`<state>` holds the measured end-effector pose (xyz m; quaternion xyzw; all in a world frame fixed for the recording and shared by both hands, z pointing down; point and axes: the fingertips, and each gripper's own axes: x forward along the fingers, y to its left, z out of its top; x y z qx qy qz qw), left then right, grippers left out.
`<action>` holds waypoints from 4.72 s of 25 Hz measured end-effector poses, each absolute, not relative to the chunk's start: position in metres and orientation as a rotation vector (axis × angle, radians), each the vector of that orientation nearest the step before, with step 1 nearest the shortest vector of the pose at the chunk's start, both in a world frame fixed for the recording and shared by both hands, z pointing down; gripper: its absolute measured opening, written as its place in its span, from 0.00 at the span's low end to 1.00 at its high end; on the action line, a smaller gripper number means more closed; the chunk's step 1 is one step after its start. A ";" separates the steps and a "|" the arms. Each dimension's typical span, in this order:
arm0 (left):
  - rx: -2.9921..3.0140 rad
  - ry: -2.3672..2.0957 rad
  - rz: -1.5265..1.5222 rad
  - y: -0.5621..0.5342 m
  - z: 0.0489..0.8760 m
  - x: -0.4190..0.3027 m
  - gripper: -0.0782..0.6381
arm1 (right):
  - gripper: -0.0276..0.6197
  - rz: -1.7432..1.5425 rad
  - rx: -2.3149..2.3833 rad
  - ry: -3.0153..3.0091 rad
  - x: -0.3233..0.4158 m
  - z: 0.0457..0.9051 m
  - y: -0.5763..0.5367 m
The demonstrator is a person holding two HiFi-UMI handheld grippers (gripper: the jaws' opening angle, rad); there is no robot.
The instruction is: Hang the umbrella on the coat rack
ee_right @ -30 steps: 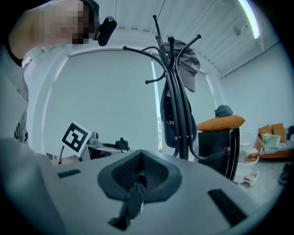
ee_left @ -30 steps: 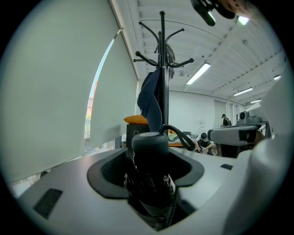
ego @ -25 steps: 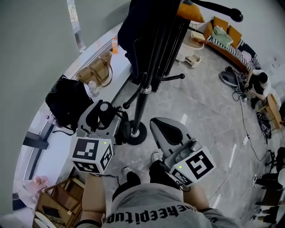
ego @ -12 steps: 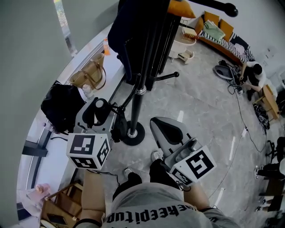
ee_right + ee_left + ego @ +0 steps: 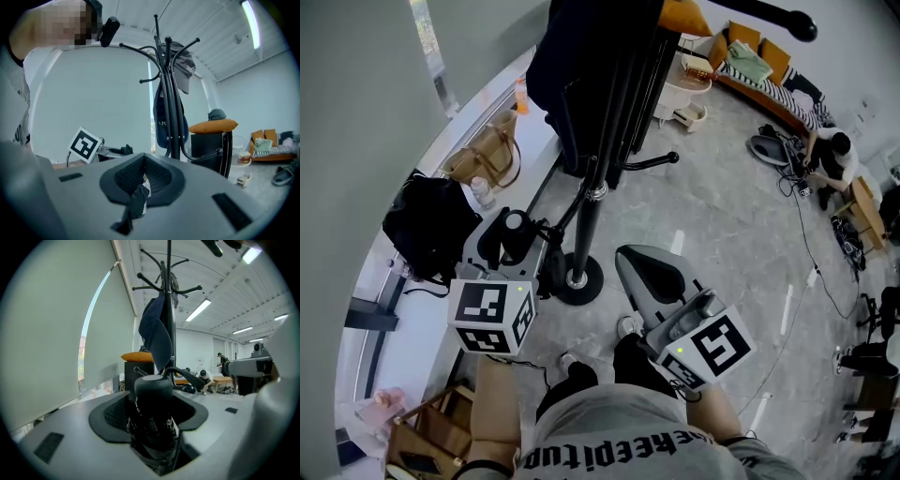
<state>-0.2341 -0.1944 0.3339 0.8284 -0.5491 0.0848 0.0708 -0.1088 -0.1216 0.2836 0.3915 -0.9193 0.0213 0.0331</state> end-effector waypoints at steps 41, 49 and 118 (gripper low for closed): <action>2.510 -1.647 0.367 -0.203 0.366 -0.233 0.47 | 0.06 0.035 1.090 -2.860 -0.163 0.286 -0.136; 2.539 -1.662 0.394 -0.206 0.362 -0.230 0.47 | 0.06 0.010 1.084 -2.858 -0.180 0.278 -0.143; 2.704 -1.517 0.056 -0.167 0.348 -0.225 0.15 | 0.06 0.115 1.086 -2.787 -0.170 0.306 -0.142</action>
